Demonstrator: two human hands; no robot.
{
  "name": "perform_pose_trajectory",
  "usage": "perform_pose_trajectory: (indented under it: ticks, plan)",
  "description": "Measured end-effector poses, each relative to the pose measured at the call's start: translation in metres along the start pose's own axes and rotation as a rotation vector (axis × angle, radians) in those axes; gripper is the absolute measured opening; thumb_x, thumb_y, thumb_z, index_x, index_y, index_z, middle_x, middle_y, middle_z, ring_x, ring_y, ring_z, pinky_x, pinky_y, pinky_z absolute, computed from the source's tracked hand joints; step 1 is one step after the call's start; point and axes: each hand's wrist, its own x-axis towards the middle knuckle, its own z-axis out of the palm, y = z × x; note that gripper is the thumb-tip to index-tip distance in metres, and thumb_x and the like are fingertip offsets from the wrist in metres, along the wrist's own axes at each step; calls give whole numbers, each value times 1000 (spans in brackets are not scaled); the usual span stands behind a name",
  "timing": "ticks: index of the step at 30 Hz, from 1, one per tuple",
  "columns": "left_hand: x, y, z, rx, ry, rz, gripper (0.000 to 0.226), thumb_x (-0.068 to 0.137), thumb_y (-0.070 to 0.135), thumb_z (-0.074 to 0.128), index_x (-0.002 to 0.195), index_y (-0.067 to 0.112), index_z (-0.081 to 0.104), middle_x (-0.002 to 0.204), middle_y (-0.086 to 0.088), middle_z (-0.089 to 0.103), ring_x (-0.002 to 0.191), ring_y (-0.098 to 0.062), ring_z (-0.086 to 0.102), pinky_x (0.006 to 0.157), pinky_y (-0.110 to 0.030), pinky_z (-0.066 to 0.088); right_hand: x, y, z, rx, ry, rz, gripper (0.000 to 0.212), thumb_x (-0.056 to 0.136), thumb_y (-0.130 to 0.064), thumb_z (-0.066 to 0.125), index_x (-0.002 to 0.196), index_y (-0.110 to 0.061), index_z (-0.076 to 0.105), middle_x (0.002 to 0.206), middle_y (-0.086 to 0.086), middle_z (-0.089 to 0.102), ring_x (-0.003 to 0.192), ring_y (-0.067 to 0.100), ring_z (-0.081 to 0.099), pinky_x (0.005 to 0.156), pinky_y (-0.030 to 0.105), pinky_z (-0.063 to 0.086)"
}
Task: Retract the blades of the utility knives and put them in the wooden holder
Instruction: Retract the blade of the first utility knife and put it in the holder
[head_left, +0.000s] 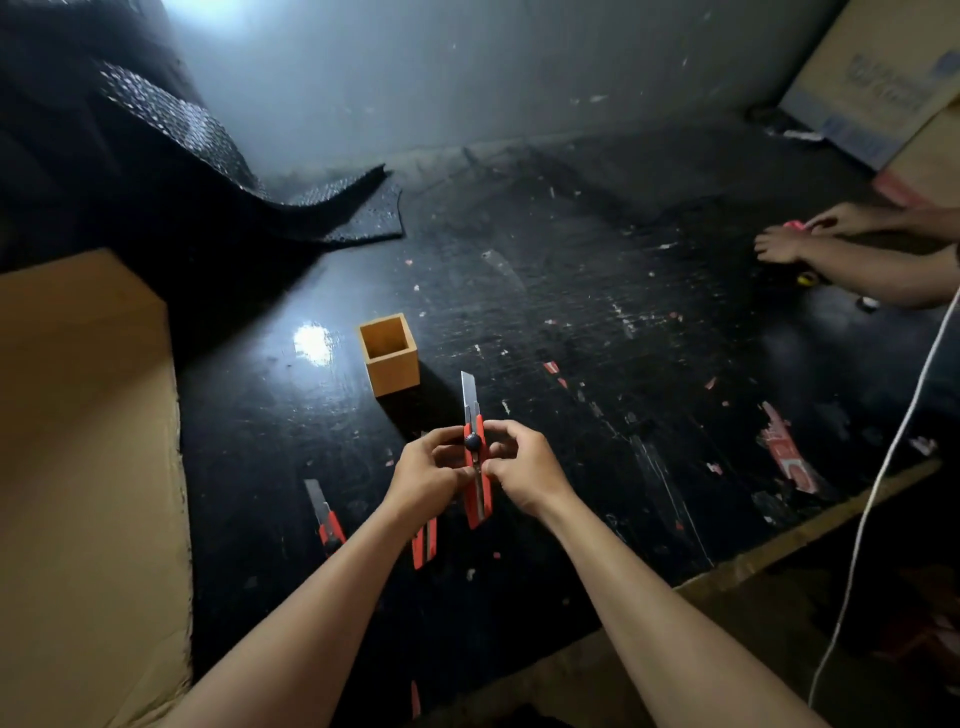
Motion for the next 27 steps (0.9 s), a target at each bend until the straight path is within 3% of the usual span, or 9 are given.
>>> perform_pose_trajectory:
  ticks: [2,5,10,13,15,18,21,24,27]
  plan:
    - [-4,14,-13,-82,-29,37,55,84,-9,73,133,17,65,109,-13,77,100,-27,78,77,-33,66,-3,-23,-4,-5,-20,-64,50,86,11,64,124,-21,68,94,-3,73,82,7,72,65,19,60]
    - [-14,42,-39,-146,-16,85,59,87,-12,68,137,18,62,115,-17,76,104,-33,77,85,-45,65,-7,-64,-4,21,-53,-162,46,90,8,64,128,-19,64,104,0,72,89,6,70,61,13,56]
    - [-44,100,-78,-293,9,184,55,90,-19,59,133,16,63,111,-13,75,89,-26,76,76,-42,66,-9,-131,-3,58,-132,-340,48,89,12,62,128,-14,62,96,3,73,76,2,75,62,16,57]
    - [-62,132,-95,-310,73,267,57,89,-19,61,133,16,65,119,-18,75,93,-31,75,77,-44,66,-6,-167,-3,52,-132,-459,47,87,10,63,127,-15,63,95,8,74,79,15,77,66,27,63]
    - [-71,153,-101,-307,129,339,58,87,-20,63,131,18,67,114,-16,77,84,-26,78,71,-41,67,-6,-189,-3,14,-106,-561,45,87,2,70,126,-19,65,97,7,75,83,18,77,71,31,65]
    - [-79,184,-107,-271,211,448,60,86,-23,62,127,19,69,112,-18,77,76,-22,79,69,-40,67,-8,-221,-2,-97,2,-724,33,92,-13,73,122,-28,69,105,-3,75,87,8,73,75,18,58]
    - [-84,209,-112,-226,277,541,55,88,-19,64,126,21,70,104,-12,81,81,-24,81,70,-40,67,-7,-248,-6,-172,69,-864,25,97,-22,69,120,-30,71,115,-7,71,86,1,65,80,9,49]
    - [-88,228,-116,-211,303,588,52,90,-13,66,126,25,70,104,-5,82,90,-27,81,79,-46,66,-5,-269,-15,-210,105,-951,23,98,-25,68,120,-30,70,114,-6,70,81,-6,62,75,3,45]
    - [-88,242,-116,-230,327,601,54,90,-14,65,132,20,69,113,-10,81,93,-27,81,84,-51,64,-6,-285,-23,-234,126,-970,20,98,-26,67,118,-28,70,111,-14,63,81,-7,60,68,0,41]
